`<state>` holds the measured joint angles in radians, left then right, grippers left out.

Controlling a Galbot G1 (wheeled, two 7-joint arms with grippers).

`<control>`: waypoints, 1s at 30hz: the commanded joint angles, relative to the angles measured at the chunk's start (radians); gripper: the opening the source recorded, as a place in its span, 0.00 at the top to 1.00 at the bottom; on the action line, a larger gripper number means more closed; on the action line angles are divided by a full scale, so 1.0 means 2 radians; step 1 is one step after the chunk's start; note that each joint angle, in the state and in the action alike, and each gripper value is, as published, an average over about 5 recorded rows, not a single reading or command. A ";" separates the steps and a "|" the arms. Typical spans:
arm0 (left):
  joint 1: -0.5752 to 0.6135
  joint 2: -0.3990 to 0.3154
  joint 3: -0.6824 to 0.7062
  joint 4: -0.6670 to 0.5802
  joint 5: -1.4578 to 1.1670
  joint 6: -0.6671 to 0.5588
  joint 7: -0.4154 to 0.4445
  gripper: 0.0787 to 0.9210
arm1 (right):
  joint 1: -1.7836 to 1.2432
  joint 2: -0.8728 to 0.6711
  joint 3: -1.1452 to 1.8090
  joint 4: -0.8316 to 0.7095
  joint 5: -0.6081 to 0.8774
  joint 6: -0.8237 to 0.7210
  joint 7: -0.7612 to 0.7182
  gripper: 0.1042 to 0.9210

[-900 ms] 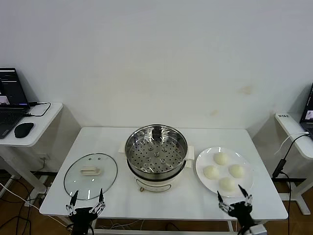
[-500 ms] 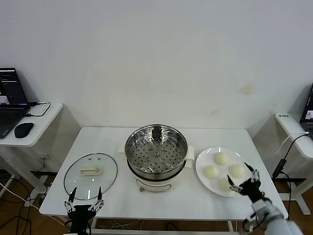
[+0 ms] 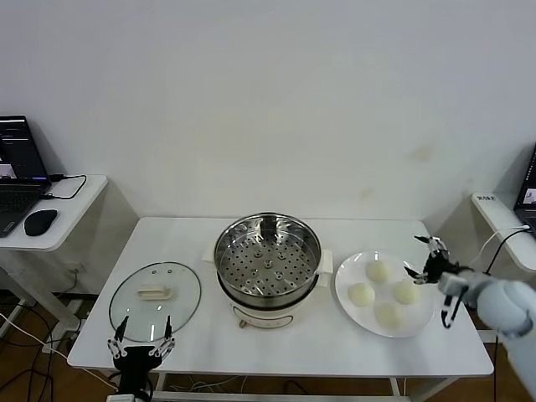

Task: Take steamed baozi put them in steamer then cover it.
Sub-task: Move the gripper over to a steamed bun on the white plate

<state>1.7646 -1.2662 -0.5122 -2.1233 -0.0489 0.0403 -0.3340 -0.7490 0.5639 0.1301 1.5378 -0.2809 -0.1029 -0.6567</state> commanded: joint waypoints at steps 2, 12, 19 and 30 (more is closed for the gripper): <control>-0.002 0.001 -0.002 0.001 0.004 0.001 0.000 0.12 | 0.279 -0.036 -0.287 -0.107 0.052 0.002 -0.155 0.12; -0.003 0.004 -0.006 0.000 0.002 0.001 -0.003 0.12 | 0.373 0.025 -0.409 -0.191 0.071 0.018 -0.196 0.12; -0.003 0.006 -0.010 -0.002 0.002 0.001 -0.002 0.12 | 0.372 0.082 -0.422 -0.237 0.056 0.032 -0.193 0.12; -0.002 0.003 -0.019 -0.003 0.002 -0.001 -0.002 0.12 | 0.364 0.142 -0.414 -0.307 0.011 0.042 -0.175 0.12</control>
<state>1.7612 -1.2617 -0.5505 -2.1282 -0.0454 0.0394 -0.3375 -0.0726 0.7623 -0.6403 1.0353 -0.2252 -0.0302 -0.9918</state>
